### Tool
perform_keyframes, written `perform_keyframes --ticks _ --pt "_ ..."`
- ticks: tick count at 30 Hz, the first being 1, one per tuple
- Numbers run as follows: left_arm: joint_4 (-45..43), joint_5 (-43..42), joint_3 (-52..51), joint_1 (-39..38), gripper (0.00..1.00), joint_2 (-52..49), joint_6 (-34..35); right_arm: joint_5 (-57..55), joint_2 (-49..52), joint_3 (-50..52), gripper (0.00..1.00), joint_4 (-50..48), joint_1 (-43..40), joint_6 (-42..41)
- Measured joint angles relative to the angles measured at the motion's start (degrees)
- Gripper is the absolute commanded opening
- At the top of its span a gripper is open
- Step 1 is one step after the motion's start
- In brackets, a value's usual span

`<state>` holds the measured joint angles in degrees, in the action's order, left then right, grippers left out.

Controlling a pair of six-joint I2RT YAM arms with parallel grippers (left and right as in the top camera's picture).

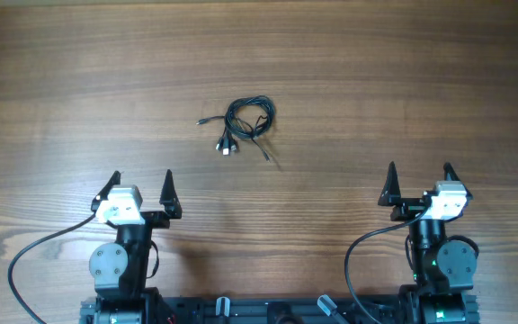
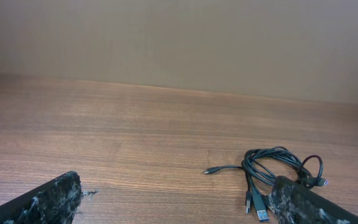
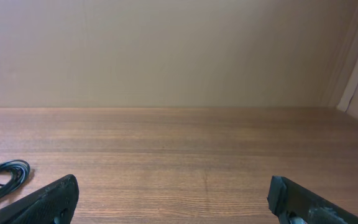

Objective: Untangle cables

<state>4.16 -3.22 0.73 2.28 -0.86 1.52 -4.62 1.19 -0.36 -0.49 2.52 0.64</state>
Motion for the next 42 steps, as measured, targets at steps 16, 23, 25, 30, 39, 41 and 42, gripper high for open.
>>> perform_keyframes --ticks 16,23,25,30,39,41,42 --pt "-0.3 0.0 0.0 0.0 1.00 0.0 0.0 0.0 0.0 0.0 1.00 0.0 0.0 0.0" --pt "-0.3 0.0 0.0 0.0 1.00 0.0 0.0 0.0 0.0 0.0 1.00 0.0 0.0 0.0" --pt "-0.7 0.0 0.0 0.0 1.00 0.0 0.0 0.0 0.0 0.0 1.00 0.0 0.0 0.0" --pt "-1.8 0.0 0.0 0.0 1.00 0.0 0.0 0.0 0.0 0.0 1.00 0.0 0.0 0.0" --pt "4.8 -3.9 4.7 0.0 1.00 0.0 3.3 0.0 0.0 0.0 0.99 0.0 0.0 0.0" --pt "8.1 -4.6 7.4 0.0 1.00 0.0 5.5 0.0 0.0 0.0 1.00 0.0 0.0 0.0" --pt "9.7 -5.3 9.4 0.0 1.00 -0.1 6.6 0.0 0.0 0.0 1.00 0.0 0.0 0.0"
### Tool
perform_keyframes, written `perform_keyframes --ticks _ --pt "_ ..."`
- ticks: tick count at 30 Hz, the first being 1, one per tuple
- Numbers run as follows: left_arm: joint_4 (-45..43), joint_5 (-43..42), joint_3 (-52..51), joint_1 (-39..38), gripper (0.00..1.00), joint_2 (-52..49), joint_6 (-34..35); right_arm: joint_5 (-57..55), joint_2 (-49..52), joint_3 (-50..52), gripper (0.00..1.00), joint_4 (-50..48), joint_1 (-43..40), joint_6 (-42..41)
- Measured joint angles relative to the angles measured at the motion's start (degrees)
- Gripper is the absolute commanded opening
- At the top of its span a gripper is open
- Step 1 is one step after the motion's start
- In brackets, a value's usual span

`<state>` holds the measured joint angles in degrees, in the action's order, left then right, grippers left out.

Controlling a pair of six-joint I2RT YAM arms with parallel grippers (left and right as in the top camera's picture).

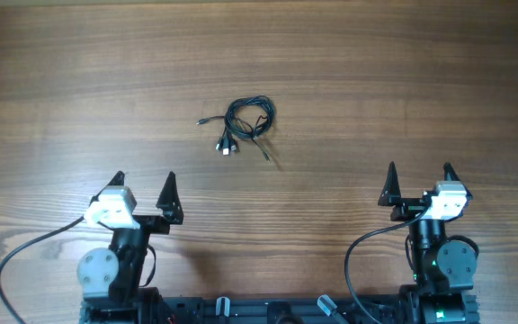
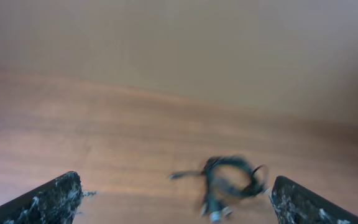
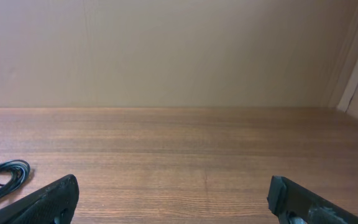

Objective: Untangle cables
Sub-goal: 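Move the left gripper forward over the black cable bundle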

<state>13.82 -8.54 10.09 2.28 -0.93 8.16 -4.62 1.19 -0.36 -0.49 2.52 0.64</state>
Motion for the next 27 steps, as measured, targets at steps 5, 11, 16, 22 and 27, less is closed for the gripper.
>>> perform_keyframes --ticks 5,11,16,22,27 --pt "6.8 -1.7 12.3 0.0 1.00 -4.8 3.2 0.0 0.0 0.0 1.00 0.0 0.0 0.0" --pt "21.3 -5.1 36.0 0.0 1.00 -25.5 3.6 0.0 0.0 0.0 1.00 -0.2 0.0 0.0" --pt "36.3 -10.4 52.7 0.0 1.00 -47.7 3.8 -0.2 0.0 0.0 1.00 -0.2 0.0 0.0" --pt "38.1 -16.0 54.0 0.0 1.00 -62.1 3.8 -0.2 0.0 0.0 1.00 -0.2 0.0 0.0" --pt "38.5 -18.6 54.0 0.0 1.00 -69.5 4.0 -0.2 0.0 0.0 1.00 -0.2 0.0 0.0"
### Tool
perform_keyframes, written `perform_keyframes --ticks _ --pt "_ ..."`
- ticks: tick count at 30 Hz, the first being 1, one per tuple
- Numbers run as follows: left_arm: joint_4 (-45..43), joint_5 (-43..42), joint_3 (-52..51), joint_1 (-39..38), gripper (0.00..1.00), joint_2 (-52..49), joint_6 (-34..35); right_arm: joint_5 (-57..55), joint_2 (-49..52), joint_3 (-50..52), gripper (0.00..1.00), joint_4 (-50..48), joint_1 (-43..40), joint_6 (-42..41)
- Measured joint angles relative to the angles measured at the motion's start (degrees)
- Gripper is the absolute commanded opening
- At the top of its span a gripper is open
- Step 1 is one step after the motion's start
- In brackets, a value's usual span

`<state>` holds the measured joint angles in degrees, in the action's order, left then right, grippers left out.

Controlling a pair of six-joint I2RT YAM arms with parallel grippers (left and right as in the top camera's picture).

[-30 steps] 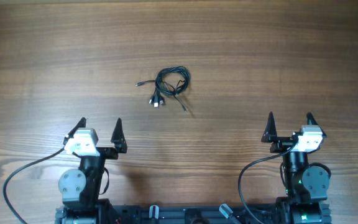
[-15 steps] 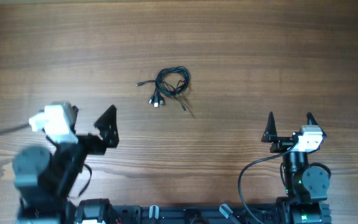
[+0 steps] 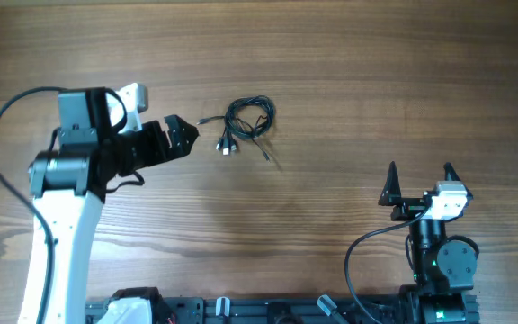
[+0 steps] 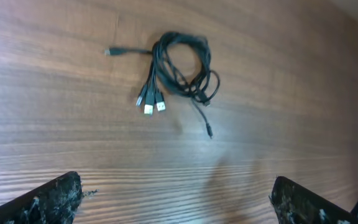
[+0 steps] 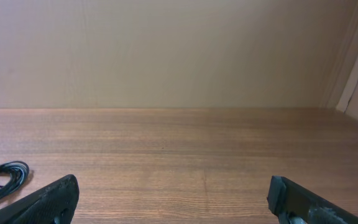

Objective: Untangle cables
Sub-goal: 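Move the left gripper forward over the black cable bundle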

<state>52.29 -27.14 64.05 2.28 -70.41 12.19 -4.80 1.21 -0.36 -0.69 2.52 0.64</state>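
Note:
A tangled bundle of black cables (image 3: pixel 248 120) lies on the wooden table, coiled in a loop with several plug ends sticking out to the left and below. The left wrist view looks down on this bundle (image 4: pixel 180 67), and its USB plugs (image 4: pixel 152 106) show clearly. My left gripper (image 3: pixel 180 133) hovers just left of the bundle, open and empty, with its fingertips (image 4: pixel 53 200) at the bottom corners of its view. My right gripper (image 3: pixel 419 173) stands open and empty at the front right, far from the cables. Only the edge of the cable loop (image 5: pixel 4 175) shows in its view.
The wooden table (image 3: pixel 376 81) spreads out on all sides of the bundle. A plain beige wall (image 5: pixel 166 50) closes the far side in the right wrist view. The left arm's white link (image 3: pixel 57 234) and its black lead reach over the table's left part.
My left arm has gone from its low place at the front left to a raised pose beside the bundle, its camera now looking down on the cables. The right arm and the cables have not moved.
Both grippers first stood open at the table's front edge, with the bundle lying untouched in the middle. Then the left arm had shifted slightly left and its view was blurred. Now the left gripper hovers open just left of the bundle.

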Motion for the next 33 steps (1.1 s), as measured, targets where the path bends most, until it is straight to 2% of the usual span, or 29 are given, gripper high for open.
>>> perform_keyframes --ticks 12,19,33 --pt "0.0 -0.4 0.0 0.0 1.00 -5.1 0.2 0.0 0.0 0.0 0.99 0.0 0.0 0.0" --pt "0.0 1.8 0.0 0.0 1.00 -5.3 5.0 0.0 0.0 0.0 1.00 0.0 0.0 0.0" --pt "0.4 2.7 0.0 0.0 1.00 -12.2 6.2 0.0 0.0 0.0 1.00 0.0 0.0 0.0"
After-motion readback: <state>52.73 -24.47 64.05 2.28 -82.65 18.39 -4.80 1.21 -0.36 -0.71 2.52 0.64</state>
